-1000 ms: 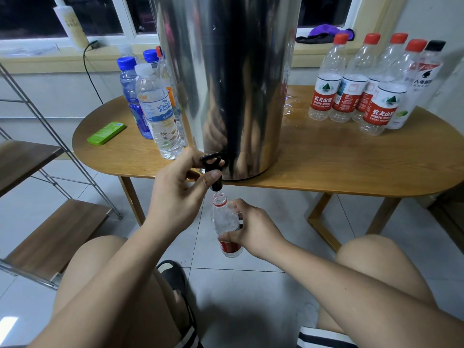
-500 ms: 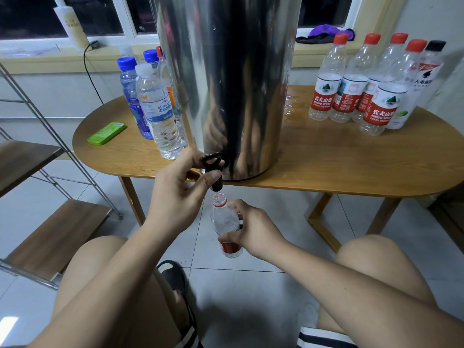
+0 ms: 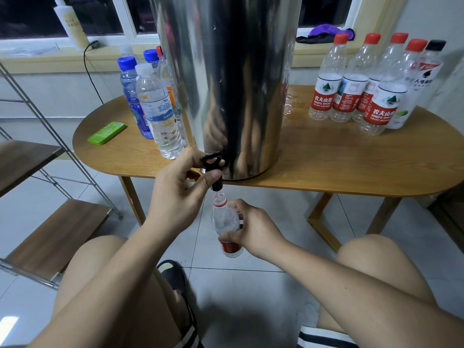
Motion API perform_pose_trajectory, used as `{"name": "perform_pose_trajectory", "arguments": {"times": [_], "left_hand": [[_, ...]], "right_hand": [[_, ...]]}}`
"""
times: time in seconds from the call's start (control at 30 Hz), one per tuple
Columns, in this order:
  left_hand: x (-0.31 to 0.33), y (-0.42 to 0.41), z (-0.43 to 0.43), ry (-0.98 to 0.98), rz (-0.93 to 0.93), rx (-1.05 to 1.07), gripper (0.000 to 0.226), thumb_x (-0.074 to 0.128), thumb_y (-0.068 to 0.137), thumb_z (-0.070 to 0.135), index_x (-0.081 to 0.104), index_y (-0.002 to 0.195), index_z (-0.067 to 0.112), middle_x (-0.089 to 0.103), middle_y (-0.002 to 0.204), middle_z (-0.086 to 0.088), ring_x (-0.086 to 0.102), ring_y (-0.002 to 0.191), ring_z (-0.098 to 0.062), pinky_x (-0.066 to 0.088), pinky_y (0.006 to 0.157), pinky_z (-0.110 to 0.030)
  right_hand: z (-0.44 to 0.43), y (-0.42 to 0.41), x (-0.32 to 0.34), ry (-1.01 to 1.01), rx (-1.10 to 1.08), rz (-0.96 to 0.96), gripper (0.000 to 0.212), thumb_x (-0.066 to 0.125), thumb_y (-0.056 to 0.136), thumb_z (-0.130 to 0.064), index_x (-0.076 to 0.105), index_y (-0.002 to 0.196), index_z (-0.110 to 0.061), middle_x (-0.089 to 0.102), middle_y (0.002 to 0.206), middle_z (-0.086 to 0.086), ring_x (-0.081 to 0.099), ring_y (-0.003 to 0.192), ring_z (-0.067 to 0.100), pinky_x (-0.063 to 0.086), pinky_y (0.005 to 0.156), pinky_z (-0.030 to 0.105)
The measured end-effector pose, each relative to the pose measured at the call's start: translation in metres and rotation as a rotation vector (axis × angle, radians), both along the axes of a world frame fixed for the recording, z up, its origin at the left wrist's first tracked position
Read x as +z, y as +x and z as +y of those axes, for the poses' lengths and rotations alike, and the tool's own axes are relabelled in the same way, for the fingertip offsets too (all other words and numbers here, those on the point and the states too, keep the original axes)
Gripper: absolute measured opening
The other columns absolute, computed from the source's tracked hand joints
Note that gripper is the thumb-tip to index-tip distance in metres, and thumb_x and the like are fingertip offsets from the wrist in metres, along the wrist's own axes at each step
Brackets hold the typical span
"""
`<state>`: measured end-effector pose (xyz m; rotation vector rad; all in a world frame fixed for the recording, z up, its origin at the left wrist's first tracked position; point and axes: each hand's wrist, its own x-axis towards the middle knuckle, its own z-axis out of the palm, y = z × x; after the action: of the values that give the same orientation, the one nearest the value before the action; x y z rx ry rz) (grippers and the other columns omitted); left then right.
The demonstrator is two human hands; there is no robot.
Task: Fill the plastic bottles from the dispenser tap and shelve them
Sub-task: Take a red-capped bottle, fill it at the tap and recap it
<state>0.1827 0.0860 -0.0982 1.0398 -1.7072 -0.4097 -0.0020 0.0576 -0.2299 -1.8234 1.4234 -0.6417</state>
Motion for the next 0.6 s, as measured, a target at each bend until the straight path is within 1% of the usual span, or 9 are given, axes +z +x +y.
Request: {"name": "perform_pose_trajectory", "arguments": {"times": [0.07,0.2,0.33,0.47,0.6], "left_hand": [[-0.0003,0.0005,-0.0002,-0.004,0.000,-0.001,0.027,0.075,0.101,0.005,0.067,0.110,0.030,0.079,0.100,0.003,0.076,0.092,-0.009,0.059,0.080,-0.029],[0.0025,-0.0009,0.0017,-0.012,-0.006,-0.006,0.035,0.075,0.101,0.004,0.064,0.109,0.037,0.078,0.100,0.004,0.076,0.092,-0.007,0.058,0.080,-0.023],[0.0026,-0.0007,0.0018,-0.019,-0.011,-0.004,0.038,0.075,0.101,0.005,0.063,0.109,0.040,0.079,0.100,0.004,0.076,0.093,-0.006,0.057,0.080,-0.021],[0.0013,0.0003,0.0010,-0.019,-0.010,-0.005,0.032,0.075,0.101,0.005,0.065,0.110,0.033,0.080,0.101,0.003,0.076,0.093,-0.007,0.056,0.081,-0.021],[0.0004,0.0006,0.0006,-0.015,-0.001,-0.009,0.027,0.075,0.101,0.005,0.066,0.111,0.029,0.079,0.101,0.004,0.076,0.093,-0.007,0.056,0.081,-0.020]], "right_hand": [[0.0001,-0.0003,0.0004,-0.001,-0.001,0.000,0.073,0.086,0.059,-0.061,0.051,0.120,-0.044,0.072,0.119,-0.011,0.070,0.111,0.021,0.062,0.092,0.044],[0.0010,-0.0007,0.0008,-0.014,0.003,0.000,0.072,0.090,0.063,-0.056,0.052,0.122,-0.043,0.072,0.121,-0.011,0.070,0.112,0.021,0.062,0.092,0.045],[0.0013,-0.0005,0.0016,-0.014,0.005,0.000,0.074,0.089,0.063,-0.057,0.051,0.125,-0.043,0.072,0.124,-0.010,0.070,0.113,0.021,0.062,0.094,0.045],[0.0017,-0.0004,0.0019,-0.008,0.006,0.002,0.073,0.087,0.061,-0.058,0.052,0.122,-0.043,0.073,0.121,-0.010,0.070,0.111,0.021,0.062,0.094,0.045],[0.0019,0.0000,0.0017,-0.006,-0.002,0.000,0.075,0.082,0.056,-0.065,0.052,0.121,-0.044,0.073,0.119,-0.012,0.071,0.110,0.020,0.062,0.092,0.045]]}}
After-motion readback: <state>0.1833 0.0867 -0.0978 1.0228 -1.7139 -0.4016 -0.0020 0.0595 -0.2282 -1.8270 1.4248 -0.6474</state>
